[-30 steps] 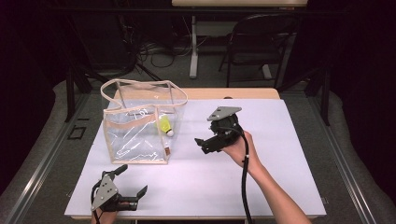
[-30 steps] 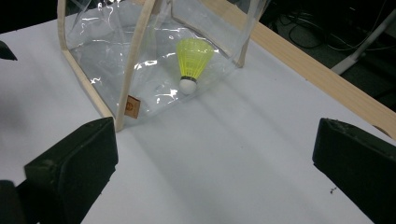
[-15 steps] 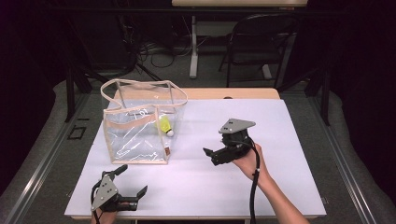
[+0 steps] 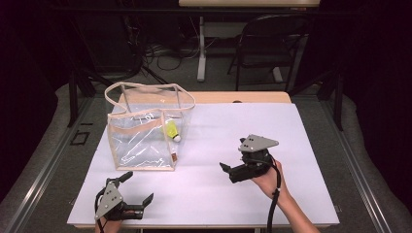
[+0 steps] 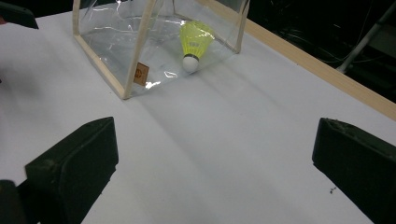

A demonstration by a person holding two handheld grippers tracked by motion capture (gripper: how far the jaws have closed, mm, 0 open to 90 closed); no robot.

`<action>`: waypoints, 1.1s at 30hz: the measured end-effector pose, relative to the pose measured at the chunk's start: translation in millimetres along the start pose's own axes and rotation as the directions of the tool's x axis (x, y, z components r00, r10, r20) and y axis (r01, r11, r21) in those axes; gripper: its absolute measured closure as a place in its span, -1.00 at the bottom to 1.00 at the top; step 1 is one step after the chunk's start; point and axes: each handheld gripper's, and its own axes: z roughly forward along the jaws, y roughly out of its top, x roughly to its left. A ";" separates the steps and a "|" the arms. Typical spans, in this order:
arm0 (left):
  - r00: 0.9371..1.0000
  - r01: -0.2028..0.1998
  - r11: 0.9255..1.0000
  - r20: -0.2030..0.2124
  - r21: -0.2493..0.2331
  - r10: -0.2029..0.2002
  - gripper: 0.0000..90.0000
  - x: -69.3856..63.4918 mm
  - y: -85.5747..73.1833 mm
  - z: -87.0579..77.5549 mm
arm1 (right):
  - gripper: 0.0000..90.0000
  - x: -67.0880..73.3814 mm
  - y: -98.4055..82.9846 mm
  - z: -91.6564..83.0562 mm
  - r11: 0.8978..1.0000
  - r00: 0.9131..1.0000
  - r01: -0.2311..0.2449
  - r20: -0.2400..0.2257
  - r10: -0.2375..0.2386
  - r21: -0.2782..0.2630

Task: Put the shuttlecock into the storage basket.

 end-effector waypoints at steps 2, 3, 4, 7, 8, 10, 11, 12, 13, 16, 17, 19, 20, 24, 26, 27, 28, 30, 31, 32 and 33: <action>1.000 0.000 1.000 0.000 0.001 0.000 -0.99 0.1 -0.1 0.0 | -1.00 0.8 -4.5 -2.7 1.000 1.000 -0.002 0.001 0.002 -0.003; 1.000 0.001 1.000 0.000 0.001 -0.001 -0.99 0.0 0.0 0.0 | -1.00 1.1 -6.8 -3.9 1.000 1.000 -0.002 0.000 0.002 -0.007; 1.000 0.001 1.000 0.001 0.001 -0.001 -0.99 -0.1 0.0 0.2 | -1.00 1.5 -8.9 -5.1 1.000 1.000 0.000 0.002 0.000 -0.009; 1.000 0.001 1.000 0.002 0.002 -0.001 -0.99 -0.4 0.0 0.4 | -1.00 2.4 -14.5 -8.0 1.000 1.000 0.006 0.008 -0.005 -0.014; 1.000 0.001 1.000 0.002 0.002 -0.001 -0.99 -0.5 0.0 0.4 | -1.00 2.6 -17.5 -9.5 1.000 1.000 0.007 0.009 -0.007 -0.016; 1.000 0.001 1.000 0.001 0.002 -0.001 -0.99 -0.6 0.1 0.2 | -1.00 3.2 -21.4 -11.2 1.000 1.000 0.007 0.009 -0.007 -0.025; 1.000 0.002 1.000 0.000 0.001 -0.002 -0.99 -0.5 0.0 0.2 | -1.00 3.4 -23.7 -12.0 1.000 1.000 0.010 0.009 -0.010 -0.027; 1.000 0.003 1.000 0.000 0.002 -0.003 -0.99 -0.4 0.0 0.1 | -1.00 3.8 -26.0 -12.8 0.999 1.000 0.011 0.010 -0.011 -0.030; 1.000 0.003 1.000 -0.001 0.002 -0.003 -0.99 -0.4 -0.1 0.2 | -1.00 4.3 -30.8 -14.5 0.999 1.000 0.011 0.011 -0.010 -0.032; 1.000 0.004 1.000 -0.001 0.002 -0.004 -0.99 -0.5 -0.1 0.6 | -1.00 4.8 -35.7 -15.8 0.999 1.000 0.010 0.014 -0.010 -0.040; 1.000 0.003 1.000 0.000 0.002 -0.003 -0.99 -0.7 -0.1 0.8 | -1.00 5.5 -40.4 -17.3 0.999 1.000 0.018 0.020 -0.017 -0.044; 1.000 0.003 1.000 0.000 0.002 -0.003 -0.99 -0.9 0.1 0.9 | -1.00 5.9 -45.1 -19.1 0.999 1.000 0.022 0.023 -0.021 -0.047; 1.000 0.002 1.000 0.000 0.002 -0.002 -0.99 -0.9 0.1 0.9 | -1.00 5.9 -45.1 -19.1 0.999 1.000 0.022 0.023 -0.021 -0.047; 1.000 0.004 1.000 0.000 0.003 -0.004 -0.99 -0.8 -0.1 1.0 | -1.00 7.3 -53.9 -22.5 0.998 0.999 0.029 0.030 -0.027 -0.060; 1.000 0.006 1.000 0.000 0.004 -0.006 -0.99 -1.1 -0.1 1.2 | -1.00 8.3 -58.5 -24.4 0.997 0.999 0.037 0.035 -0.035 -0.064; 1.000 0.003 1.000 0.001 0.005 -0.003 -0.99 -1.1 0.0 1.2 | -1.00 8.5 -59.4 -24.8 0.997 0.999 0.039 0.035 -0.037 -0.066; 1.000 0.003 1.000 0.001 0.004 -0.003 -0.99 -1.2 0.0 1.2 | -1.00 9.0 -62.2 -25.9 0.997 0.999 0.040 0.032 -0.038 -0.072; 1.000 0.002 1.000 0.001 0.005 -0.002 -0.99 -1.2 0.0 1.3 | -1.00 10.0 -66.5 -27.3 0.996 0.999 0.043 0.033 -0.040 -0.078; 1.000 0.003 1.000 0.001 0.006 -0.003 -0.99 -1.2 -0.1 1.4 | -1.00 10.3 -68.3 -27.5 0.996 0.999 0.043 0.031 -0.040 -0.080; 1.000 0.003 1.000 0.001 0.006 -0.003 -0.99 -1.2 -0.1 1.4 | -1.00 11.0 -71.4 -28.0 0.996 0.998 0.046 0.035 -0.043 -0.082; 1.000 0.004 1.000 0.002 0.006 -0.004 -0.99 -1.2 -0.1 1.4 | -1.00 11.5 -76.5 -28.6 0.995 0.998 0.049 0.041 -0.046 -0.086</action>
